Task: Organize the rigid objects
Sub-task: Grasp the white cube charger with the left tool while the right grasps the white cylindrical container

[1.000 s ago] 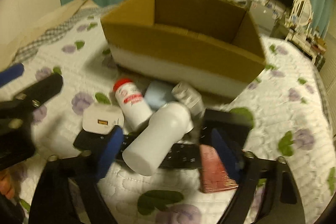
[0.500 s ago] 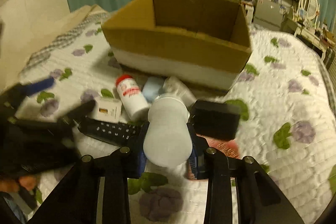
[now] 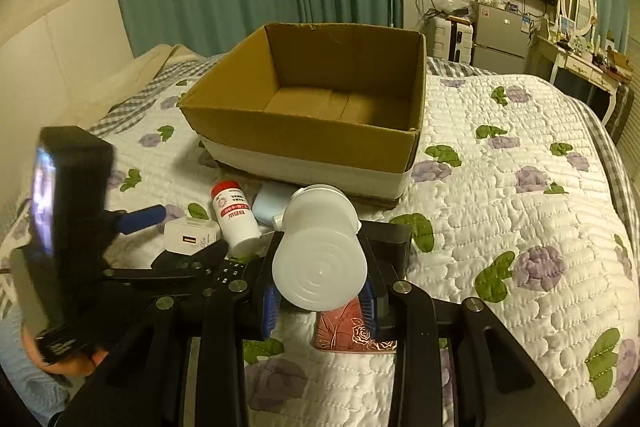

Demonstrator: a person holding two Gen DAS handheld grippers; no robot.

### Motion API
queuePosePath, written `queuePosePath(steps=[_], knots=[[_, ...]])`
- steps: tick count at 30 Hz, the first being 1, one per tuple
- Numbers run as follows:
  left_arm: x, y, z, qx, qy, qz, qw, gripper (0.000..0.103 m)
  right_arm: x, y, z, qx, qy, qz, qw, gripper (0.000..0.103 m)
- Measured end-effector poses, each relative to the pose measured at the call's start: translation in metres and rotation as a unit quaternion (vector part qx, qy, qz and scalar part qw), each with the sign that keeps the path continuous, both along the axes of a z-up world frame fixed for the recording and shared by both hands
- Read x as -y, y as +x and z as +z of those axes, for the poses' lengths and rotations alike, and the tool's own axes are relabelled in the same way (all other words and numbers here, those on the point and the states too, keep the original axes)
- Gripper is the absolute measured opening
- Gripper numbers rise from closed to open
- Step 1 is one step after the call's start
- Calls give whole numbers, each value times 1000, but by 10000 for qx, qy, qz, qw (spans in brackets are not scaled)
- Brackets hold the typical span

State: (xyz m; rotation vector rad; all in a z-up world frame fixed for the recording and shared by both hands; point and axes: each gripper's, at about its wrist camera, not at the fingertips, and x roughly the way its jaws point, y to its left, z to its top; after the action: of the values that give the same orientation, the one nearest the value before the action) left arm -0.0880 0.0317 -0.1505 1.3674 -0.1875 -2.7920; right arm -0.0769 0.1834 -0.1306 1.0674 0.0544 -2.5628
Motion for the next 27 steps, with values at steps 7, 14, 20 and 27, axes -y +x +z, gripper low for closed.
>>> queuePosePath(steps=[7,14,20,27], knots=[[1,-8,-9,138,-6,-8,9999,68,-4,-2,-5,54,-36,-23,10000,32],[5,1,-3,48,-1,53,10000,60,-3,3,2,-42,10,-21,10000,32],[14,17,33,-320,423,147,9985,54,-2,9,27,-346,60,-2,9994,32],[17,23,85,-896,657,46,9938,53,-1,2,68,-795,58,85,9968,32]])
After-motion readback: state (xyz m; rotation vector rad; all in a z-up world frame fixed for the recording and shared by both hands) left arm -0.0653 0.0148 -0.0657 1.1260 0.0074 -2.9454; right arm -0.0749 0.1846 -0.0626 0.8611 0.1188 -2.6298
